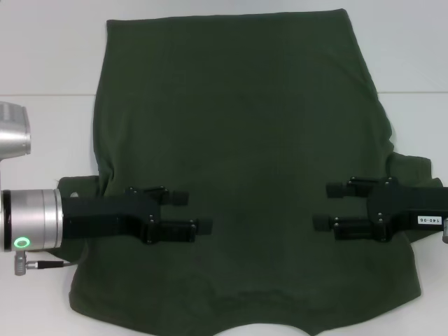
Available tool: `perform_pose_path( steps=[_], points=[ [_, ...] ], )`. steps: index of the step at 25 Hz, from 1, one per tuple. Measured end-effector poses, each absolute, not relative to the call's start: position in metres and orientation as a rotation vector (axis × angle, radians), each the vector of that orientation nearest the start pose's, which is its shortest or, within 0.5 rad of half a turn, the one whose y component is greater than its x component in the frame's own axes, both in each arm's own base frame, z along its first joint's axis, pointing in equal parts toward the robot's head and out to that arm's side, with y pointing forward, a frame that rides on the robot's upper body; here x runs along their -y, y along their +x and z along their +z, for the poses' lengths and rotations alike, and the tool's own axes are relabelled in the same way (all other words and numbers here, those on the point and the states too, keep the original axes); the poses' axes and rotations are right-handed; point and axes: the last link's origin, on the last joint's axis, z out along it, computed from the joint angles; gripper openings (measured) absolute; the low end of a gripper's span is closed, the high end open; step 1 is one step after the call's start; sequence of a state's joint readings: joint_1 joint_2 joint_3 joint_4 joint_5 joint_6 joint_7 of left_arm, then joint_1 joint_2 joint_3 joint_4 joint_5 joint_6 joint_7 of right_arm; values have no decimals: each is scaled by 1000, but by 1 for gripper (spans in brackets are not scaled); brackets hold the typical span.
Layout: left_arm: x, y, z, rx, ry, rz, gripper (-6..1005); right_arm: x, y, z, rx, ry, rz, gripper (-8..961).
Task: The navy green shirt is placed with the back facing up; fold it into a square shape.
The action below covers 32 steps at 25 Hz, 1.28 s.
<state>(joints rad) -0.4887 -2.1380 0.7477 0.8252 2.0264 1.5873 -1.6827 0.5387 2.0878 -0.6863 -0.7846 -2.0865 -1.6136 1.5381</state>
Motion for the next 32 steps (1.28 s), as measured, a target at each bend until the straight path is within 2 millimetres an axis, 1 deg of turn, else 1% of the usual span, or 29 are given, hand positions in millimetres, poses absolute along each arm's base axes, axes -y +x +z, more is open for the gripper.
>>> perform_pose_path(
  steps=[13,15,17,19,21,22,23,25,27,29,31,32],
  points=[
    [-324,-247,-4,905,-2734,-689,920,-334,255,12,-712,-2765,609,852],
    [-325,-249,0,930,-2696,-713,920,-335,257,14,-740,-2737,622,852],
    [-330,-255,9,1005,-2603,-756,920,-343,261,20,-839,-2646,644,852],
    [-335,-268,23,1144,-2451,-813,920,-352,268,26,-986,-2526,669,852],
    [-336,-284,38,1325,-2292,-851,920,-360,275,31,-1135,-2414,681,852],
    [-336,-293,45,1417,-2216,-865,920,-364,279,34,-1230,-2348,690,852],
    [-334,-302,51,1508,-2144,-879,920,-366,282,36,-1286,-2306,695,852],
    [-328,-318,63,1630,-2026,-903,920,-371,288,39,-1388,-2229,710,852],
    [-322,-331,71,1689,-1942,-919,920,-373,292,41,-1436,-2188,729,852],
    [-315,-344,77,1710,-1868,-925,920,-374,293,42,-1444,-2166,749,852],
    [-310,-354,80,1679,-1828,-914,920,-376,294,43,-1443,-2148,758,852],
    [-309,-358,79,1634,-1830,-893,920,-377,294,43,-1441,-2141,759,852]
  ],
)
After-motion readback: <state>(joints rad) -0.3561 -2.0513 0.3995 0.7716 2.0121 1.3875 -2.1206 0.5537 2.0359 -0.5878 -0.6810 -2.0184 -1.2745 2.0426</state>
